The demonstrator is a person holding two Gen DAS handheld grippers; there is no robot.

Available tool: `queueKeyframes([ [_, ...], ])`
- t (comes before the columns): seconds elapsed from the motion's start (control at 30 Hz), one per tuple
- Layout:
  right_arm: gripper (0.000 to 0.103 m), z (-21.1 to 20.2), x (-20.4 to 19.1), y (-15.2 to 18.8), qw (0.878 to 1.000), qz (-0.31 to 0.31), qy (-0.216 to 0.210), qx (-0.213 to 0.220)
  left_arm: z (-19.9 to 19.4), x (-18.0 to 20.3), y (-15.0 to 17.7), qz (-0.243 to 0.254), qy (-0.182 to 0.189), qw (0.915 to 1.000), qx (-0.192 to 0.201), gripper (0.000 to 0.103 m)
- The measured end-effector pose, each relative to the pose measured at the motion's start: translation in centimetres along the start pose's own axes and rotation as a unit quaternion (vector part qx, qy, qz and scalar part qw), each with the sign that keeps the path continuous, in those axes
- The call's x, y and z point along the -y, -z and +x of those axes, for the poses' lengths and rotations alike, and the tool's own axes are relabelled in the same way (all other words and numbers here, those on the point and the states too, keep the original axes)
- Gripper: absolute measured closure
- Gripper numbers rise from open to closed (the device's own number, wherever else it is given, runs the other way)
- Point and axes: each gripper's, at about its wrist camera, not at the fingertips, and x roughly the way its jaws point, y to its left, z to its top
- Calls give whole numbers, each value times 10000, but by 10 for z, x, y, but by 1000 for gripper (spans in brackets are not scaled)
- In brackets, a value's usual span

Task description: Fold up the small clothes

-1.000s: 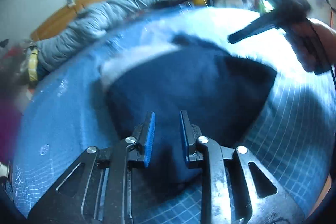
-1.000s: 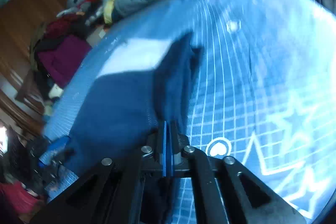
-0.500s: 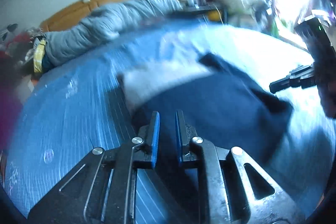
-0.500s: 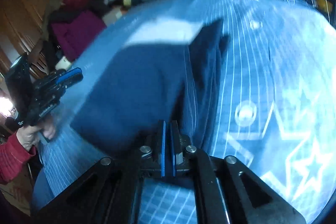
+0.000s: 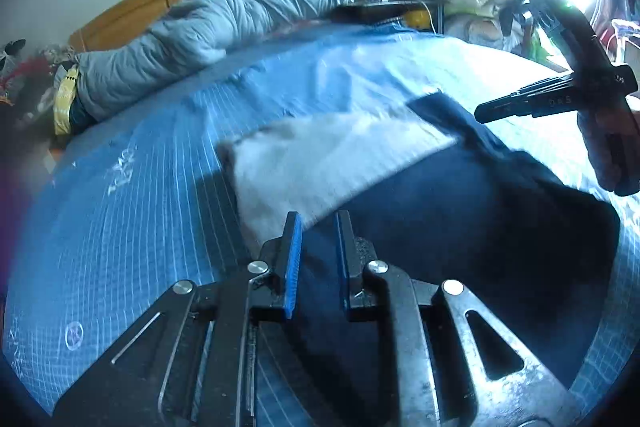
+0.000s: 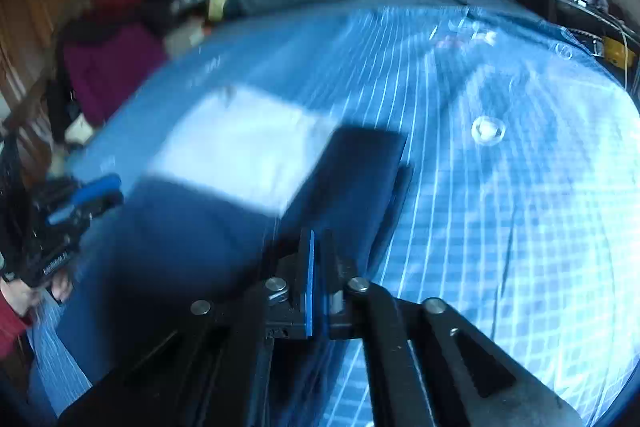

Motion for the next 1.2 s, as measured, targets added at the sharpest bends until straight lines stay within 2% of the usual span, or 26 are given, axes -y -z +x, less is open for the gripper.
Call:
queueKeyframes([
  [0.03,94,2,3,-8,9999,46,12,105,10,-3,-4,29,-96,9999,-43,82],
  [0.1,89,23,11,-27,9998,128,149,7,44,-16,-12,-60,-174,9995,-246,82],
  [0.2,84,70,29,-44,9979,405,227,-453,83,-24,-6,-46,-168,9975,-679,66],
  [0.27,81,91,37,-44,9954,555,254,-744,80,-21,-6,14,-233,9975,-665,66],
  [0.3,81,90,37,-46,9956,573,286,-689,71,-18,-8,62,-168,9974,-704,72],
  [0.33,78,87,36,-48,9954,556,338,-698,58,-16,-7,34,-32,9976,-687,81],
  [0.43,76,55,21,-45,9981,419,234,-381,-1,-3,6,152,503,9982,-285,81],
  [0.53,74,9,-4,-23,9998,80,166,-85,-48,18,34,297,815,9960,-195,81],
  [0.67,73,-26,-26,18,9999,-48,112,-8,-66,45,85,584,811,9929,-649,84],
  [0.73,72,-38,-33,41,9999,-8,134,-11,-80,45,100,375,749,9941,-685,89],
  [0.83,69,-51,-41,69,9998,46,193,-38,-101,37,102,80,628,9957,-672,89],
  [0.9,69,-64,-50,83,9998,-1,209,2,-113,28,93,-218,480,9978,-404,88],
  [0.97,69,-75,-62,92,9996,-141,236,69,-117,24,81,-402,417,9982,-161,88],
  [1.03,69,-83,-76,100,9989,-337,295,111,-111,32,73,-365,528,9979,-101,87],
  [1.1,69,-84,-87,109,9980,-529,323,94,-92,52,75,-47,694,9970,-344,85],
  [1.13,69,-81,-90,114,9975,-603,375,27,-75,66,85,244,646,9955,-656,86],
  [1.2,69,-66,-87,126,9973,-554,376,-288,-68,74,94,434,445,9961,-626,86],
])
